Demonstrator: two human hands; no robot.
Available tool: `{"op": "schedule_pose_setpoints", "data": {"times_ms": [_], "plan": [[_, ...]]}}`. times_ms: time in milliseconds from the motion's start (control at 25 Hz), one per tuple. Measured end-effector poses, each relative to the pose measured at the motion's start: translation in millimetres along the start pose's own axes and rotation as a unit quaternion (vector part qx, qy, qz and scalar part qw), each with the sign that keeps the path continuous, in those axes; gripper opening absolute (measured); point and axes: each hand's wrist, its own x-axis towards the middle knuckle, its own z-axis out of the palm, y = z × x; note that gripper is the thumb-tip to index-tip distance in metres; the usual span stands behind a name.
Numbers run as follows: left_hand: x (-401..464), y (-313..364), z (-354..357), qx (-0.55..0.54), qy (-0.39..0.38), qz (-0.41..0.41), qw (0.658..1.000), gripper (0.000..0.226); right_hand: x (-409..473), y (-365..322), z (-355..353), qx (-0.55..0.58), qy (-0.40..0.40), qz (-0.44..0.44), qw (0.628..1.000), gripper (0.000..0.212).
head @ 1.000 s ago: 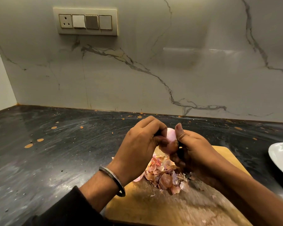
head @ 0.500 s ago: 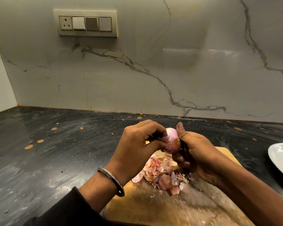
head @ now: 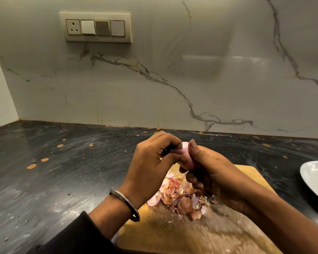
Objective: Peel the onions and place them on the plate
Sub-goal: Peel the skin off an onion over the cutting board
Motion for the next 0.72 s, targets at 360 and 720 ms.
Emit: {"op": "schedule_pose_setpoints", "data": {"times_ms": [360, 720], "plan": [[-3.2, 7.4, 2.8, -0.107, -0.065, -0.014, 0.992, 0.018, 5.7, -4.8, -1.4, 0.154, 0.11, 0.003, 0.982, 0.066], [-2.8, -1.5, 3.1, -0.13, -0.039, -0.108, 0.985, 0.009, 8.9, -4.7, -0.5, 0.135, 0.203, -0.039, 0.969, 0.06]]}}
